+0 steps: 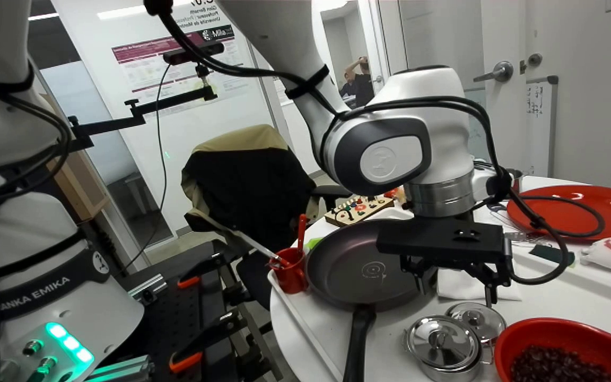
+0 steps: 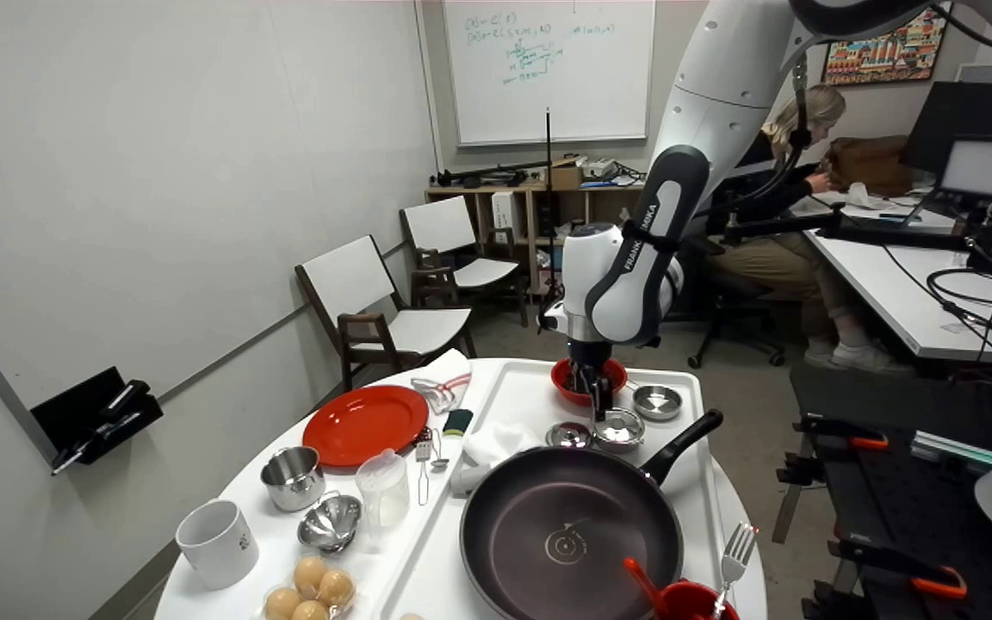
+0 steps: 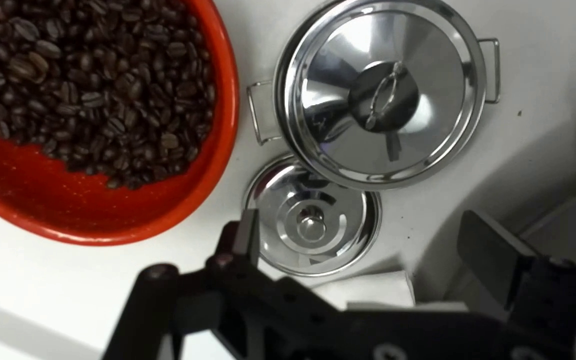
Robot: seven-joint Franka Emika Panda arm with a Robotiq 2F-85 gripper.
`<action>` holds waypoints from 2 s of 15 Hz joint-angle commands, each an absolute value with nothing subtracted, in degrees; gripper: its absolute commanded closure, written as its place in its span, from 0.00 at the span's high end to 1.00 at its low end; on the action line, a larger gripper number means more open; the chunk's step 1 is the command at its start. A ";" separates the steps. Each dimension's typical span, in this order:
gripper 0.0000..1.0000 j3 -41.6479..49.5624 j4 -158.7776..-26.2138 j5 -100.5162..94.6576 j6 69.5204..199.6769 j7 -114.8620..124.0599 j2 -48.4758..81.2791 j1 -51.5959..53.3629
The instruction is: Put the lid on the silver pot
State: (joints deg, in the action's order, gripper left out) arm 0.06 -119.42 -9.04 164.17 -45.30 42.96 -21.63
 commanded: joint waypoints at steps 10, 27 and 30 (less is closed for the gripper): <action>1.00 -1.67 -111.37 -11.54 169.25 -47.03 51.21 -23.23; 1.00 -2.91 -108.41 -12.35 169.55 -49.31 55.68 -23.47; 0.68 -2.90 -108.44 -12.32 169.74 -49.37 55.64 -23.43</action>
State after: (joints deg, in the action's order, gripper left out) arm -2.44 -109.68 -10.82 168.55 -48.89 54.46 -22.84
